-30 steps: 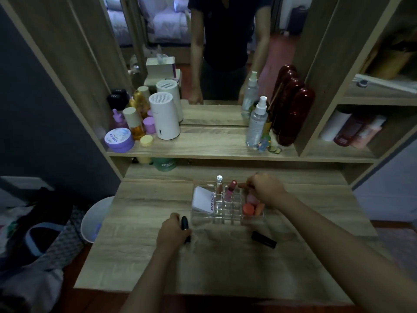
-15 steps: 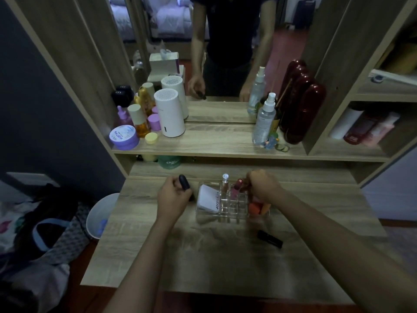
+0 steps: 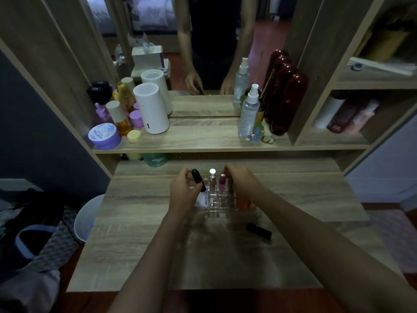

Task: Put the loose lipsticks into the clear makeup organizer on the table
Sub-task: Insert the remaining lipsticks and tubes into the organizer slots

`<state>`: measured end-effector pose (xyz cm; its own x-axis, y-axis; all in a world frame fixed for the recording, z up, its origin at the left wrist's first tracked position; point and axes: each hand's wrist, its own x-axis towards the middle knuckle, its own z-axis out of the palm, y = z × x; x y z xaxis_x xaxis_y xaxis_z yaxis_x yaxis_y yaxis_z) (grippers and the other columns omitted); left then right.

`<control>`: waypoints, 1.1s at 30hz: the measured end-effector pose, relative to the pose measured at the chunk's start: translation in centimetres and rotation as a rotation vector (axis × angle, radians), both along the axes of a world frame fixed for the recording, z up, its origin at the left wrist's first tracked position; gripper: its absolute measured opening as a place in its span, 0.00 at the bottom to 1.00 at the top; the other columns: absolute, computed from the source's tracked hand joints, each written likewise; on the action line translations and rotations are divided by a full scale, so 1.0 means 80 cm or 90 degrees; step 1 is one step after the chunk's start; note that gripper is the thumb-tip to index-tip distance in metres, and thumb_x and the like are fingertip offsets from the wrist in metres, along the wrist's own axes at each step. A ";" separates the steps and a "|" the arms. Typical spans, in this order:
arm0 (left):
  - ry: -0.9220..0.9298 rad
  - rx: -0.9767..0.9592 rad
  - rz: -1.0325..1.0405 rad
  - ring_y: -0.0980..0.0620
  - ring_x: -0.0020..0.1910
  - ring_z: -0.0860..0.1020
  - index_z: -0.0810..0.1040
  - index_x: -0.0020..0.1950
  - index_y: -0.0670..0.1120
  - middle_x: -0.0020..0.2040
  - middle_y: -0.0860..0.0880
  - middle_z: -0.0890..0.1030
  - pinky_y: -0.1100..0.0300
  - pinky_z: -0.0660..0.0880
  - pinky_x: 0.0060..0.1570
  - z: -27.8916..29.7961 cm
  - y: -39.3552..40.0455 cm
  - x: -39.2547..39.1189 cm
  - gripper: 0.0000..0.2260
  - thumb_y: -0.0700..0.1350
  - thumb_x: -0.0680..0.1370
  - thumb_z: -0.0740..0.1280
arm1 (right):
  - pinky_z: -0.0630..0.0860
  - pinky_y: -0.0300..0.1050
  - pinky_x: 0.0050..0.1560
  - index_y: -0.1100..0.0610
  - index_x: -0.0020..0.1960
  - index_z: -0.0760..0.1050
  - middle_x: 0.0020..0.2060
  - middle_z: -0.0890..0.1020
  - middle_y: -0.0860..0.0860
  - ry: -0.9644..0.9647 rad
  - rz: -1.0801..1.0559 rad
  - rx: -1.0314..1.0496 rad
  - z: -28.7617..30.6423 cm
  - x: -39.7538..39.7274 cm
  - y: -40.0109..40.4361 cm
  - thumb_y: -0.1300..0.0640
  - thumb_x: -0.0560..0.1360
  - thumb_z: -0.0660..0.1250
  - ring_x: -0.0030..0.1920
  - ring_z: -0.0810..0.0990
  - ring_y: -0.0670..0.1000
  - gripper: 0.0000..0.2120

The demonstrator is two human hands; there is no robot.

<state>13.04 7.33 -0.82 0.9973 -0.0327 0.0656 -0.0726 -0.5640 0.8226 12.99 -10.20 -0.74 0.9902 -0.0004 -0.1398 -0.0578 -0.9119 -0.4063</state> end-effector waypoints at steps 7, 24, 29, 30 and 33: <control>0.005 -0.012 -0.036 0.54 0.42 0.75 0.77 0.50 0.37 0.42 0.49 0.78 0.80 0.70 0.34 -0.005 -0.024 -0.001 0.10 0.31 0.70 0.70 | 0.73 0.51 0.59 0.59 0.65 0.70 0.61 0.77 0.60 0.014 -0.012 0.012 0.001 -0.001 -0.016 0.69 0.74 0.61 0.61 0.75 0.60 0.20; 0.049 0.036 -0.043 0.42 0.49 0.77 0.76 0.48 0.39 0.48 0.39 0.80 0.46 0.76 0.50 -0.029 -0.038 -0.005 0.09 0.33 0.70 0.70 | 0.76 0.47 0.45 0.53 0.61 0.72 0.52 0.80 0.52 0.084 0.093 -0.141 -0.023 -0.170 -0.067 0.43 0.78 0.58 0.50 0.81 0.54 0.18; 0.054 0.059 -0.065 0.41 0.50 0.76 0.76 0.48 0.40 0.47 0.41 0.81 0.49 0.76 0.49 -0.033 -0.038 -0.006 0.09 0.33 0.70 0.70 | 0.77 0.49 0.48 0.51 0.69 0.64 0.57 0.75 0.51 0.111 0.061 -0.188 -0.064 -0.176 -0.070 0.53 0.78 0.60 0.54 0.79 0.53 0.20; 0.054 0.066 -0.068 0.41 0.51 0.76 0.76 0.48 0.41 0.47 0.41 0.81 0.47 0.76 0.50 -0.035 -0.039 -0.006 0.09 0.33 0.70 0.70 | 0.77 0.49 0.48 0.51 0.69 0.63 0.57 0.74 0.51 0.109 0.051 -0.184 -0.068 -0.174 -0.069 0.54 0.78 0.60 0.54 0.79 0.53 0.20; 0.052 0.077 -0.069 0.41 0.53 0.76 0.77 0.49 0.43 0.48 0.42 0.81 0.45 0.76 0.53 -0.038 -0.041 -0.007 0.09 0.34 0.71 0.69 | 0.77 0.48 0.49 0.51 0.71 0.62 0.59 0.75 0.51 0.093 0.031 -0.180 -0.073 -0.170 -0.065 0.56 0.78 0.60 0.54 0.80 0.54 0.22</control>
<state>12.47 4.05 -3.89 0.9894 -0.1429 -0.0269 -0.0736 -0.6519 0.7547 -0.59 -15.39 -6.60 0.9595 -0.0129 -0.2813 -0.0507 -0.9905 -0.1275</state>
